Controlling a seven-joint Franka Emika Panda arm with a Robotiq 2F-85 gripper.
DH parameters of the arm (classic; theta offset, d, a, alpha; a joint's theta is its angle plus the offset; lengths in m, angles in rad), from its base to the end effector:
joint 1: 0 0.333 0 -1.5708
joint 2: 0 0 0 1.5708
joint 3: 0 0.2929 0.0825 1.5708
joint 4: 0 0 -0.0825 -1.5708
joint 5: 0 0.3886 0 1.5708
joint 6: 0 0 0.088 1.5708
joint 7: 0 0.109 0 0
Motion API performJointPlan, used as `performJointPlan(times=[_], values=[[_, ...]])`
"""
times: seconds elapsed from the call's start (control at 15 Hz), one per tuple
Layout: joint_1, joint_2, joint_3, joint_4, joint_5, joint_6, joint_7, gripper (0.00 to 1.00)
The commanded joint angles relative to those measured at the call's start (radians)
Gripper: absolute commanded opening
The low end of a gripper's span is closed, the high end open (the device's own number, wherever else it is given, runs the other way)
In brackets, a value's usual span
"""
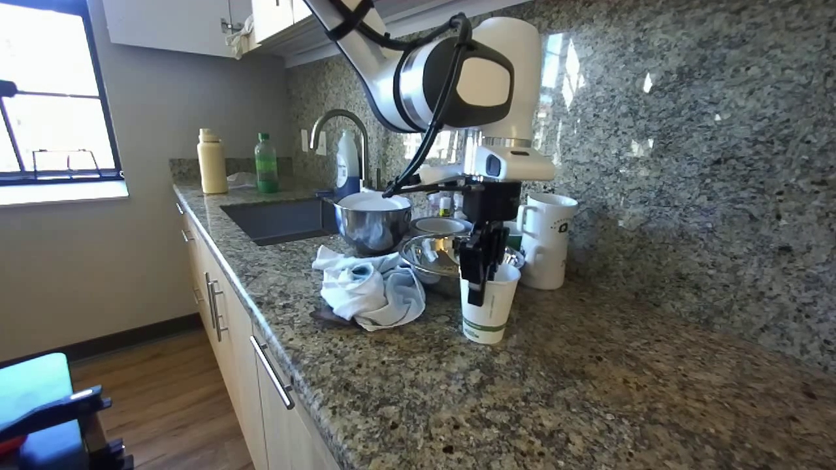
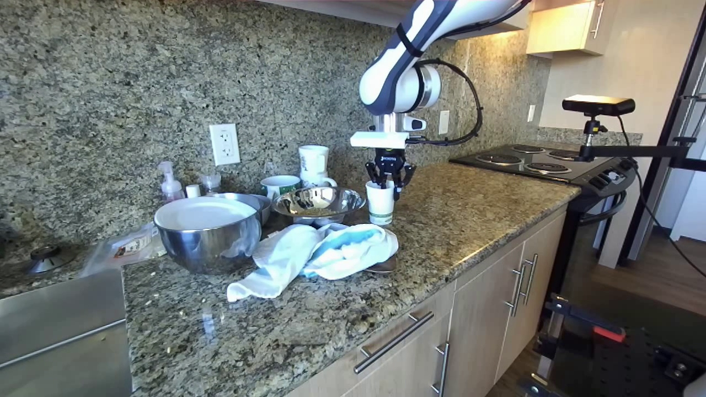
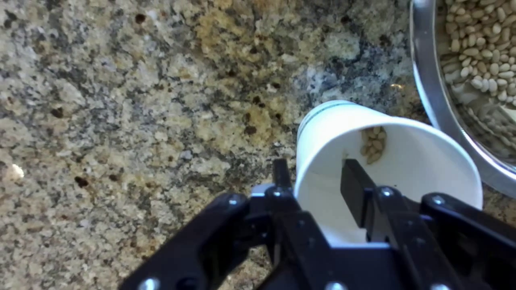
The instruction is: Pour the contents of the cup into the silver bowl
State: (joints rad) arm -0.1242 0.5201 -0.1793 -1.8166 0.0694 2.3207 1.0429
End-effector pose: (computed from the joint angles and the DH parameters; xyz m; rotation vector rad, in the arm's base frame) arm 0.6143 -0.1848 0.2306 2.4025 -1.9647 0.0120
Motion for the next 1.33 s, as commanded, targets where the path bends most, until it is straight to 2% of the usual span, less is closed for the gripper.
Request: performJointPlan(times=[0.0, 0.27, 0.8, 1.27], values=[[-0.001, -0.018, -0.002, -0.026, 0.030, 0.016, -0.036, 0.71], [0.000, -0.034, -0.007, -0.019, 0.010, -0.020, -0.070, 0.99], [-0.004, -0.083, -0.021, -0.008, 0.004, -0.079, -0.198, 1.00], [-0.005, -0.123, -0.012, 0.004, -0.010, -0.140, -0.417, 1.00]])
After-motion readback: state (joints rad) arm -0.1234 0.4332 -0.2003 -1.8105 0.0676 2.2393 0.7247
